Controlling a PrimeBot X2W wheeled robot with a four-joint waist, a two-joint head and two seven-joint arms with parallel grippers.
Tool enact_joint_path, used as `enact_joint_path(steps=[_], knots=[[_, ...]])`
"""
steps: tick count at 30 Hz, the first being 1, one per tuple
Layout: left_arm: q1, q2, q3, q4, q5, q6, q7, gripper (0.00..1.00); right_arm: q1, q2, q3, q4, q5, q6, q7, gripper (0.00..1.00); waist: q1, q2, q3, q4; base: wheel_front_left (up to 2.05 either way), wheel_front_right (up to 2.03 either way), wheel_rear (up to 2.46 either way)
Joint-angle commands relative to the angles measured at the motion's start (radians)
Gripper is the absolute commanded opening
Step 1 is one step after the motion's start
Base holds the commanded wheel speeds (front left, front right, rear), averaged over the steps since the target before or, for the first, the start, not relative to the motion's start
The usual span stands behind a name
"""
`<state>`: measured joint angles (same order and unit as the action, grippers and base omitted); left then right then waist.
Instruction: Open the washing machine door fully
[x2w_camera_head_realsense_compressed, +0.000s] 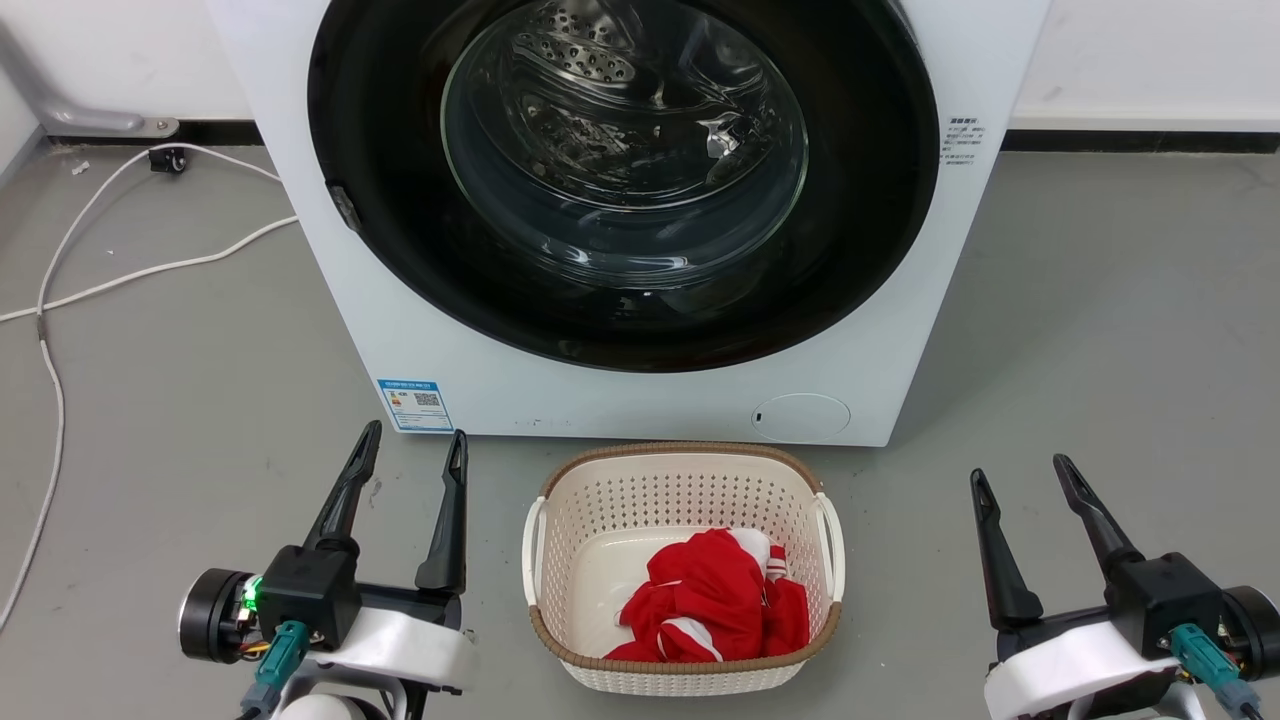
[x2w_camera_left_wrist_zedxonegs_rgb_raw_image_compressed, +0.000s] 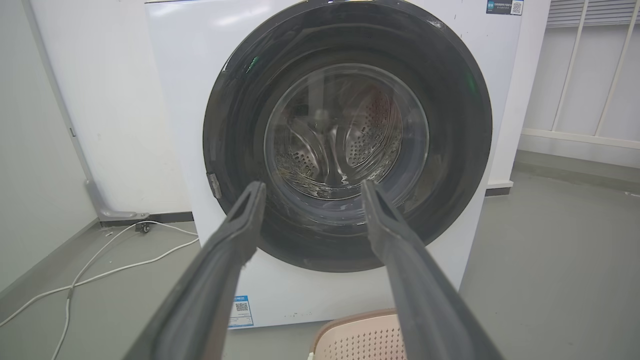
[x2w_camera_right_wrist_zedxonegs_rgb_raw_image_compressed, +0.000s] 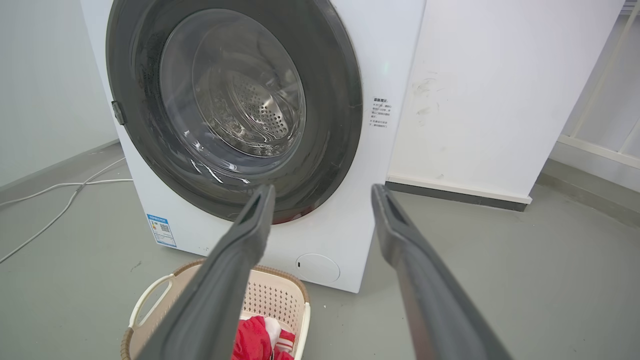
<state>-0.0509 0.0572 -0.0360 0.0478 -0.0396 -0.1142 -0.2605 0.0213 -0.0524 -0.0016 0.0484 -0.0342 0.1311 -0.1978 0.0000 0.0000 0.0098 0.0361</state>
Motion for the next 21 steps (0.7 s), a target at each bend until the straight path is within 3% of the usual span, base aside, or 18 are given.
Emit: enact_joint_path(steps=[1, 7, 8, 9, 10, 15, 21], knots=[[0.005, 0.0, -0.001, 0.001, -0.003, -0.001, -0.007, 1.0, -0.001, 0.004, -0.001, 0.003, 0.009, -0.001, -0.005, 1.0, 0.0, 0.0, 0.0, 0.0, 0.0, 0.0, 0.0], [-0.002, -0.003, -0.001, 0.006, -0.004, -0.003, -0.007, 1.0, -0.004, 0.004, -0.005, 0.01, 0.028, -0.001, -0.001, 1.0, 0.0, 0.0, 0.003, -0.001, 0.0, 0.0, 0.0], [-0.002, -0.003, 0.0, 0.006, -0.004, -0.003, -0.007, 1.0, -0.004, 0.004, -0.006, 0.013, 0.044, -0.001, -0.001, 0.81, 0.0, 0.0, 0.003, -0.001, 0.0, 0.0, 0.0], [-0.002, -0.003, 0.001, 0.006, -0.004, -0.003, -0.007, 1.0, -0.005, 0.004, -0.004, 0.015, 0.059, -0.001, -0.003, 0.37, 0.0, 0.0, 0.003, -0.001, 0.0, 0.0, 0.0], [-0.002, -0.003, 0.001, 0.006, -0.004, -0.003, -0.007, 1.0, -0.007, 0.004, -0.002, 0.018, 0.08, -0.001, -0.006, 0.0, 0.0, 0.0, 0.004, -0.002, 0.0, 0.0, 0.0], [-0.003, -0.004, 0.002, 0.008, -0.003, -0.003, -0.007, 1.0, -0.011, 0.004, 0.004, 0.035, 0.176, -0.001, -0.014, 0.0, 0.0, 0.0, 0.002, -0.003, 0.0, 0.0, 0.0], [0.001, -0.006, 0.006, 0.018, -0.017, -0.003, -0.006, 1.0, -0.022, 0.004, 0.026, 0.08, 0.514, -0.001, -0.031, 0.0, 0.0, 0.0, -0.003, -0.005, 0.0, 0.0, 0.0]])
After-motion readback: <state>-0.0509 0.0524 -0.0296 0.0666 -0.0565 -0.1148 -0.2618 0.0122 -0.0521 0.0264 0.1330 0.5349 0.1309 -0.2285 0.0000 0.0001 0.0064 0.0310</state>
